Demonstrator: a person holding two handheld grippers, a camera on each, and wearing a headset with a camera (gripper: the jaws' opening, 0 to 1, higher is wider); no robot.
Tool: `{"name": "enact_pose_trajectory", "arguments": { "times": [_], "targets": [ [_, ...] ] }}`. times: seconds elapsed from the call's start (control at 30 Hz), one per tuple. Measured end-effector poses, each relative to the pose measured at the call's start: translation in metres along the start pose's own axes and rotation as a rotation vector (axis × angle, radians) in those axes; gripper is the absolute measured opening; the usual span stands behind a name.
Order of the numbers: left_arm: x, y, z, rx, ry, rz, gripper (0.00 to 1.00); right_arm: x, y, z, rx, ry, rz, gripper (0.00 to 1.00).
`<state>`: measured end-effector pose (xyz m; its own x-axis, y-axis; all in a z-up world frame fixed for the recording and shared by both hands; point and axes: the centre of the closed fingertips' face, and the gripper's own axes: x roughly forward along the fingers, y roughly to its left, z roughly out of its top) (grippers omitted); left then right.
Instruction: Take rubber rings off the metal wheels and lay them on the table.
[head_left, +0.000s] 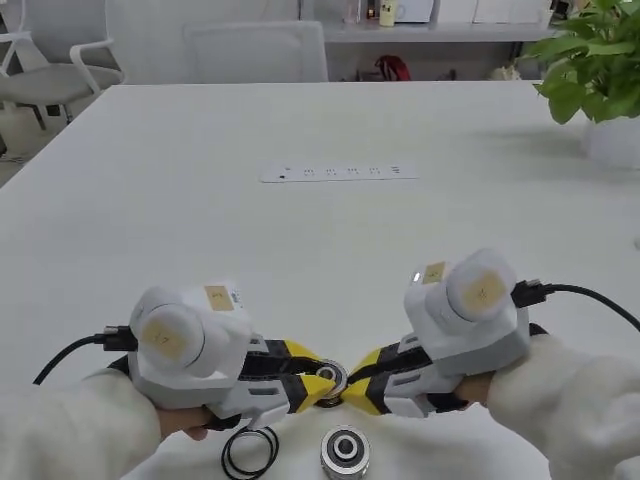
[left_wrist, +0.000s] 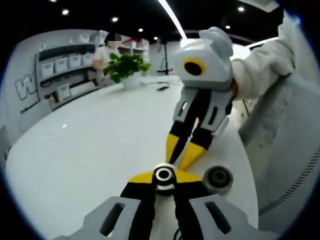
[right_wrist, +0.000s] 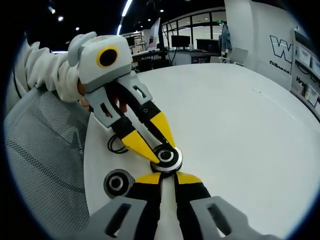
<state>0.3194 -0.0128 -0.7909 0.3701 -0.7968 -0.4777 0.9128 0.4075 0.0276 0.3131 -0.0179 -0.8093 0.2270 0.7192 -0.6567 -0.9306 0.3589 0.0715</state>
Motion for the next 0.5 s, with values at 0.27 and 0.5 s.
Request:
{"name": "enact_pose_trajectory", "arguments": {
  "times": [0.27, 0.5],
  "targets": [
    [-0.0007, 0.0002, -0.0007, 0.006, -0.008, 0.003, 0.14, -0.0016, -0.0044, 0.0005, 0.01, 0.001, -0.02, 0.01],
    [-0.0012, 0.0002, -0.0014, 0.006, -0.03, 0.001, 0.14, -0.0029, -0.0068, 0.0006, 0.073, -0.005, -0.024, 0.0]
  ]
}}
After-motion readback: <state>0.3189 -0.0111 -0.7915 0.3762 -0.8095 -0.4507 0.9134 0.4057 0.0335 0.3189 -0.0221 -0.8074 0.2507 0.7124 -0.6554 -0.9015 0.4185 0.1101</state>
